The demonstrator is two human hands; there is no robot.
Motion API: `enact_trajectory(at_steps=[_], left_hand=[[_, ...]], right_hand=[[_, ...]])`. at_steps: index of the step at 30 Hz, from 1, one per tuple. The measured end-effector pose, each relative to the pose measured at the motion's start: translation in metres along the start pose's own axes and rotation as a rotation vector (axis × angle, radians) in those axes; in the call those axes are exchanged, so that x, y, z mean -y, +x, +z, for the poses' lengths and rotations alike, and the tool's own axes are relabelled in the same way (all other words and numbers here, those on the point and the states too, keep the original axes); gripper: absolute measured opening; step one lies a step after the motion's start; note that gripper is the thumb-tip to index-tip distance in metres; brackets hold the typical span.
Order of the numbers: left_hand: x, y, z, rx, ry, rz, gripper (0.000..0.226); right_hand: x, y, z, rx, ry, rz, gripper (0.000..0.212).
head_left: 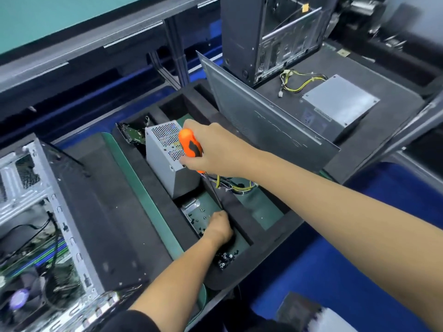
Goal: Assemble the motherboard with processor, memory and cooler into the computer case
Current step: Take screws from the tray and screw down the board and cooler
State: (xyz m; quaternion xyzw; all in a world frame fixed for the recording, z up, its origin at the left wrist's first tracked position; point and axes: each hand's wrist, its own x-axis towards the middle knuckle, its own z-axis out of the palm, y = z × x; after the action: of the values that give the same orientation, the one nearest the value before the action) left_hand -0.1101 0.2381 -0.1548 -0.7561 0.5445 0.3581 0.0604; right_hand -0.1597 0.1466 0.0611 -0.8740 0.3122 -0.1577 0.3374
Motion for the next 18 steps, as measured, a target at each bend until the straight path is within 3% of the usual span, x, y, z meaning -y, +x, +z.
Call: enact_trajectory(at_steps=[9,18], left_hand=[[-0.0003,-0.0012,-0.0031,0.041,-0.067,-0.029,0.031],[0.0010,-0.0063,0.0011,0.085,0.053,0.060,0.031]], right_hand=[[0.0038,-0.0010,0.0072,0.082,-0.006,0.026,0.025],[0.0084,-0.0062,0.0052,0.081,-0.033,0.002,0.025]])
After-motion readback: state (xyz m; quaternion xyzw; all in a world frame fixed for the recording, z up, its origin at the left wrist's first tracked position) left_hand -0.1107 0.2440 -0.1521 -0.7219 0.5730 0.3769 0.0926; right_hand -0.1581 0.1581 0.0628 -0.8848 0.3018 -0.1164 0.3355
